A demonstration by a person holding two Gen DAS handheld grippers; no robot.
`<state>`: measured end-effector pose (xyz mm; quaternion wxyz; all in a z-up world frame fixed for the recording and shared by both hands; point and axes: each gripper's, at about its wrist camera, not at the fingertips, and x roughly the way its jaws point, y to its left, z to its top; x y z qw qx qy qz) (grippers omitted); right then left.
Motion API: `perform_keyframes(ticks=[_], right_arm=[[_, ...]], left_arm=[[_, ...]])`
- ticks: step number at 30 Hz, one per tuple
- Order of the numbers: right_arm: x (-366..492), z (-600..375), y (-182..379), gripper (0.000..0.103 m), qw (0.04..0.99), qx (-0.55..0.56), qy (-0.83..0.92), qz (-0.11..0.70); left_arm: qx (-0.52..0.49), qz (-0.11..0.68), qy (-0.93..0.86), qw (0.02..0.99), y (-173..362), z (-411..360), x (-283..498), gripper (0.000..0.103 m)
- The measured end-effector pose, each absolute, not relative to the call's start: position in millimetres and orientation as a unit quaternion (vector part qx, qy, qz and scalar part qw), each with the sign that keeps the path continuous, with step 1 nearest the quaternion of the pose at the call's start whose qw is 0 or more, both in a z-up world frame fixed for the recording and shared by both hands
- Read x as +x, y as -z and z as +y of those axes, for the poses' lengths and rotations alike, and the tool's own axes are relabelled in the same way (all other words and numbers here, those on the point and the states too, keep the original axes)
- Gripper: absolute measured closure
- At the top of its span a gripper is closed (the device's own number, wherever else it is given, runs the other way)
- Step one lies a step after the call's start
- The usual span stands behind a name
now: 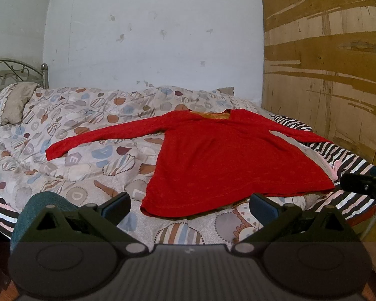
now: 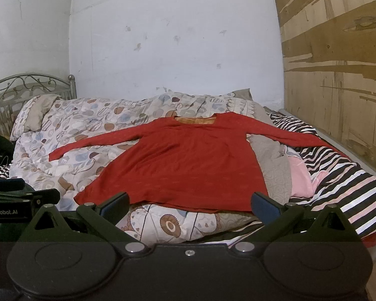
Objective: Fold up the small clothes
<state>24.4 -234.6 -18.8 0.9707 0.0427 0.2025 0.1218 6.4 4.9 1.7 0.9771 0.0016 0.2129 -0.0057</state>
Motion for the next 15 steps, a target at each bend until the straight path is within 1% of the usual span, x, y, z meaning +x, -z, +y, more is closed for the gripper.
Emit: perform_keyframes(ticks=[2,15], right_arm=[[23.4,-233.3,18.9,0.0,0.971,0.043,-0.122,0.203],[24.0,-233.9,18.3,0.0,0.971,0.043,-0.122,0.203]], left_arm=[[0.004,0.209,0.0,0.978,-0.9,-1.4,-4.4,0.0],[0.004,0.209,0.002,0.978,-2.2,-3.4,-9.0,0.0]])
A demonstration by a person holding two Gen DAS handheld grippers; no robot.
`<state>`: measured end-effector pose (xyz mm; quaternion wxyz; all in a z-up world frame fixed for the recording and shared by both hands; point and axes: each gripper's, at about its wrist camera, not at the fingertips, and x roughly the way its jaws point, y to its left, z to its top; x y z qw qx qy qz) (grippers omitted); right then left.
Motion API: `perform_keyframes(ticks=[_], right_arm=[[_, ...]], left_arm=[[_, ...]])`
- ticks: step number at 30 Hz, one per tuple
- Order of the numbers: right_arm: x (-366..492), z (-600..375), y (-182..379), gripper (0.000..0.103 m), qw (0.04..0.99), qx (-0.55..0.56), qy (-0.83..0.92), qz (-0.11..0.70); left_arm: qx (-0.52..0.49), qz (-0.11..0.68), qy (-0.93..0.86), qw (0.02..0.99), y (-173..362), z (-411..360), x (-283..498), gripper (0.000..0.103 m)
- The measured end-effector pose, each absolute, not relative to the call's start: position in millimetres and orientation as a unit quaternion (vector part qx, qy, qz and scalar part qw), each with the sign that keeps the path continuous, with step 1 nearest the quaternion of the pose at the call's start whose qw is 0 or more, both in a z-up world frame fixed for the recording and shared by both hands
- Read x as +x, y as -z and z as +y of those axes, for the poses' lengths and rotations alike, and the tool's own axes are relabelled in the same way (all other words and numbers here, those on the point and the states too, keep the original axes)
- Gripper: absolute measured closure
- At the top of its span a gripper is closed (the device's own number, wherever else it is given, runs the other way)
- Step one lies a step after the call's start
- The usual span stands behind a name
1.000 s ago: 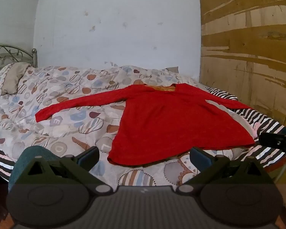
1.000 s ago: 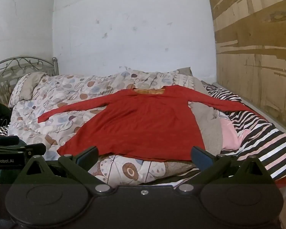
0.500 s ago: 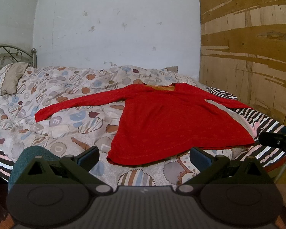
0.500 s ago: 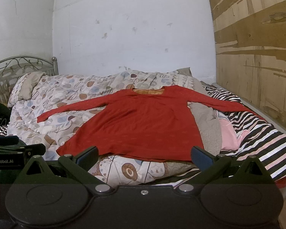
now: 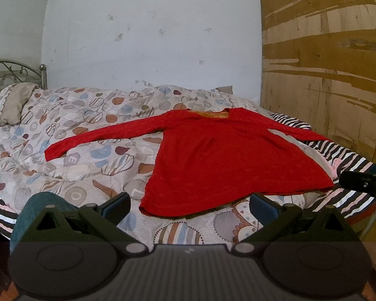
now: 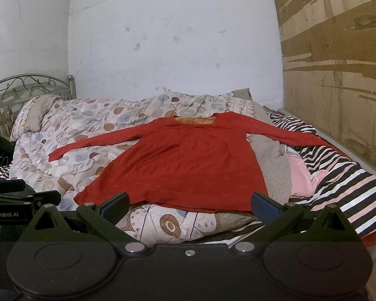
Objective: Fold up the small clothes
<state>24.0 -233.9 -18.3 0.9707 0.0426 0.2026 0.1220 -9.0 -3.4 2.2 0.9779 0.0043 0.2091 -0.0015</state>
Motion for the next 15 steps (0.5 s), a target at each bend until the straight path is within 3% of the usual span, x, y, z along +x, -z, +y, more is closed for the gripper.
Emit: perform_keyframes(ticks=[15], right_arm=[[24.3,-233.0,18.7,0.0,0.971,0.042,-0.122,0.203]], left_arm=[[0.006,0.21,0.001,0.978,-1.6,-9.1,-1.1,0.0]])
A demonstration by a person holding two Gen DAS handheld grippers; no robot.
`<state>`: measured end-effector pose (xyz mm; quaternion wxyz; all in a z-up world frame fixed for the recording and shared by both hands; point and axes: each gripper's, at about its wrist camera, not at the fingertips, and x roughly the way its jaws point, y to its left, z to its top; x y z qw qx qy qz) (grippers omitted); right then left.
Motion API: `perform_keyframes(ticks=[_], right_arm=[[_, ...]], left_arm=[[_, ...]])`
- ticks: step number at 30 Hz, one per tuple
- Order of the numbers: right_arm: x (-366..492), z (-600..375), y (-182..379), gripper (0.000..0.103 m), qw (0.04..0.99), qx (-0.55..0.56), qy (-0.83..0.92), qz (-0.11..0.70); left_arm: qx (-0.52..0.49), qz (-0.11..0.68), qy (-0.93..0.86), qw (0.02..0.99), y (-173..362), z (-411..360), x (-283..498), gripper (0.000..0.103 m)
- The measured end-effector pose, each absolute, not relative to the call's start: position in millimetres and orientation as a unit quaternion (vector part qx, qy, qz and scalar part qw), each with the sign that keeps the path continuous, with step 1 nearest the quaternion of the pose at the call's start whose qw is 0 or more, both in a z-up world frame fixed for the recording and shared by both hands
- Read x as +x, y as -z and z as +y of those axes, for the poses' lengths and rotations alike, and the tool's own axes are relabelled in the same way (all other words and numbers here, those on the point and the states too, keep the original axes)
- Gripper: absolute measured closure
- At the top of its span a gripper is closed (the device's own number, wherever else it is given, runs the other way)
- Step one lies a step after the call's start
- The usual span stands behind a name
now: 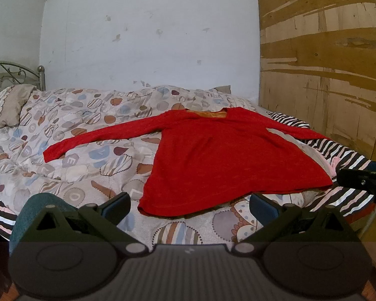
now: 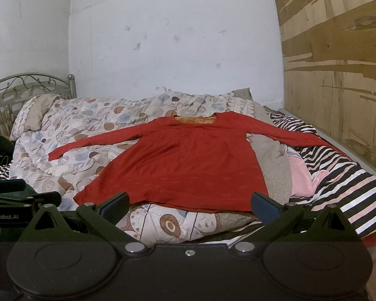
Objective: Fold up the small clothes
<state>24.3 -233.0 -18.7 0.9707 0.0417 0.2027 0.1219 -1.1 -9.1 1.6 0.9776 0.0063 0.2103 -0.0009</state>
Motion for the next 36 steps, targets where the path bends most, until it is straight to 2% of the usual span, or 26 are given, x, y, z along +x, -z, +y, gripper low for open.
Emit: perform_keyframes(ticks=[36], right_arm=[[22,-225,25,0.0,0.971,0.035,-0.117,0.205]], left_arm=[[0.01,0.214,0.002,0.977,1,-16,2,0.0]])
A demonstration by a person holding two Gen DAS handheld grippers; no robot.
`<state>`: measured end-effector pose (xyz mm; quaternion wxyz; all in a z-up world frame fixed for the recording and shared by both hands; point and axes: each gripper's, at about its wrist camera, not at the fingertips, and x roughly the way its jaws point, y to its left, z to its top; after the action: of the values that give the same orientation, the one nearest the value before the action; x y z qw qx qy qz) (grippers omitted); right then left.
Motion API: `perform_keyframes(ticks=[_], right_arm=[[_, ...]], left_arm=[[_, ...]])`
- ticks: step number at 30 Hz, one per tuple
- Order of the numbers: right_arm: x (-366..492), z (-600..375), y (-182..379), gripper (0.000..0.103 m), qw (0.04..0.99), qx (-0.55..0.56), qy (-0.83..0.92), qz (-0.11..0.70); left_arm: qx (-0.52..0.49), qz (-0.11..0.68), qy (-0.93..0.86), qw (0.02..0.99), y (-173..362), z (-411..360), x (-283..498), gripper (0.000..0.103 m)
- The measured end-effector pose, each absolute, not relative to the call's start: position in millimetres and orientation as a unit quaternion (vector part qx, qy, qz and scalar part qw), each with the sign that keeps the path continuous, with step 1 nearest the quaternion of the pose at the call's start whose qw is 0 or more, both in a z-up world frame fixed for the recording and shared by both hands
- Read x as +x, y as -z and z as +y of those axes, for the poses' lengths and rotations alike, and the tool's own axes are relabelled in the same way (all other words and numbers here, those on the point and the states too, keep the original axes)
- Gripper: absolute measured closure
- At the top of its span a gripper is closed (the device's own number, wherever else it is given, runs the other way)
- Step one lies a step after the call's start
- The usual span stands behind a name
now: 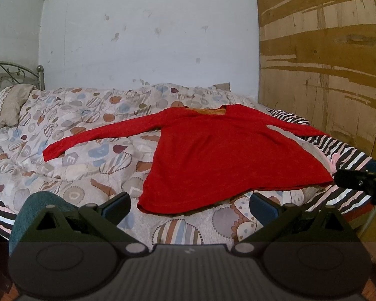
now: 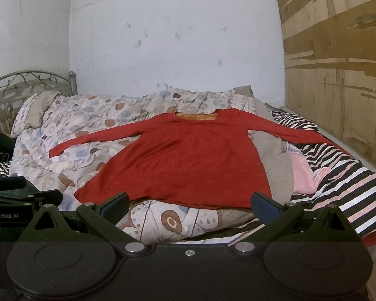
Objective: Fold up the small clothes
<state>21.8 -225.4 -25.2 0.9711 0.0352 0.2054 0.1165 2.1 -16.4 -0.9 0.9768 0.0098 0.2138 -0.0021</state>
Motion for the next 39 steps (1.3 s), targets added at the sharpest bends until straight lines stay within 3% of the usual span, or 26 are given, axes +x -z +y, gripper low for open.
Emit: perform_keyframes(ticks=[12,17,25,39], right_arm=[[48,-227,-9,0.0,0.982,0.005,-0.016,0.187],[80,-234,-20,0.0,0.976,0.036,0.004,0.213],[129,-216,-29,0.0,0.976,-0.012,0.027,0.217],[243,-196,-10,0.0,0.972,-0.025,0.038,0.233]], left_arm=[[-0.049,0.228,0.017,0.972,-13,15,26,0.0],[-0.056,0.229,0.001,0.972,-33,31,60,0.0],[-0.069,0.237,-0.007,0.969,-60,50,126,0.0],[0.019,0.226,-0.024,0.974,-80,41,245,0.0]])
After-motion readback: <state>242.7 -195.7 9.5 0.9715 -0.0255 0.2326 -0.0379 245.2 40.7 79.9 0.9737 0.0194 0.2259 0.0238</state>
